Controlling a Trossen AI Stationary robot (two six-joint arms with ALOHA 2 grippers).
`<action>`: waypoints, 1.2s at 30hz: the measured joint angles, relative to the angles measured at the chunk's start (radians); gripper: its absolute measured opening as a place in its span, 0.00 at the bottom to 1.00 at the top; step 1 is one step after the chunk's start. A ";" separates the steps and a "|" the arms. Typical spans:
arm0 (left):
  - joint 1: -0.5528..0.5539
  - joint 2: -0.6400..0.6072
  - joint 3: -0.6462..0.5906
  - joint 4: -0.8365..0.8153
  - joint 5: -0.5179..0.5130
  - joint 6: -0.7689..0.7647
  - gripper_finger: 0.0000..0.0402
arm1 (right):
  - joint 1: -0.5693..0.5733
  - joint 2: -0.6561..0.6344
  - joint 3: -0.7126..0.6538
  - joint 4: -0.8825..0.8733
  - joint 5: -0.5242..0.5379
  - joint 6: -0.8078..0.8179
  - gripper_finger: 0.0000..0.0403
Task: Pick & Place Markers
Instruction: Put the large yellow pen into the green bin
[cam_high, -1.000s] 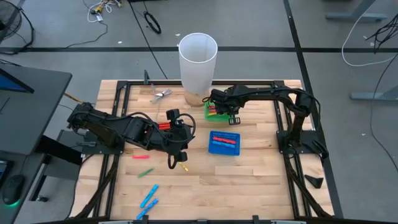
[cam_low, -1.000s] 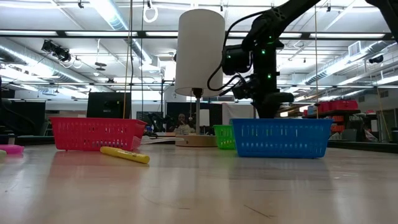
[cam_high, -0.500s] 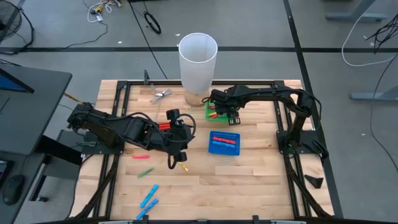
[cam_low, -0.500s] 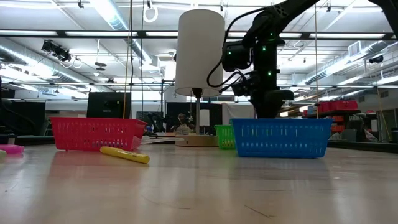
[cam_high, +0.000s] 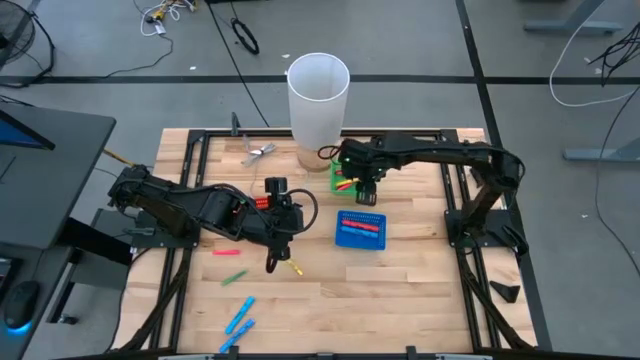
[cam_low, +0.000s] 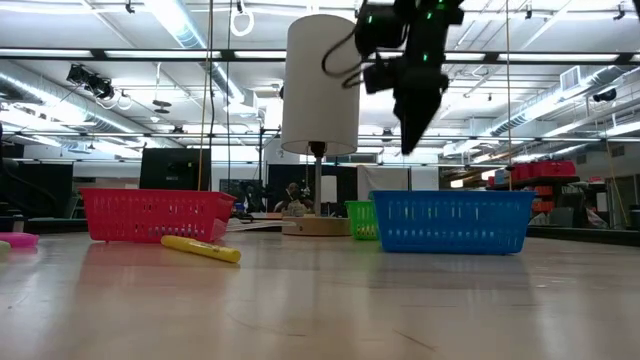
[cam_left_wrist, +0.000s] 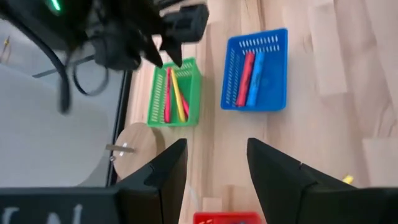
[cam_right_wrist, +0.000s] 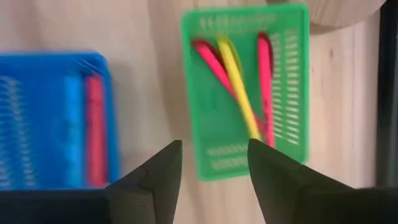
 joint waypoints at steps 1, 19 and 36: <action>0.000 0.000 0.000 -0.010 0.000 0.007 0.43 | 0.008 -0.019 0.001 0.004 -0.010 0.038 0.45; 0.013 0.000 0.000 -0.041 0.024 0.082 0.43 | 0.223 -0.311 0.002 0.180 -0.048 0.325 0.45; 0.084 0.148 0.000 -0.154 0.410 0.298 0.43 | 0.242 -0.333 0.003 0.232 -0.044 0.328 0.45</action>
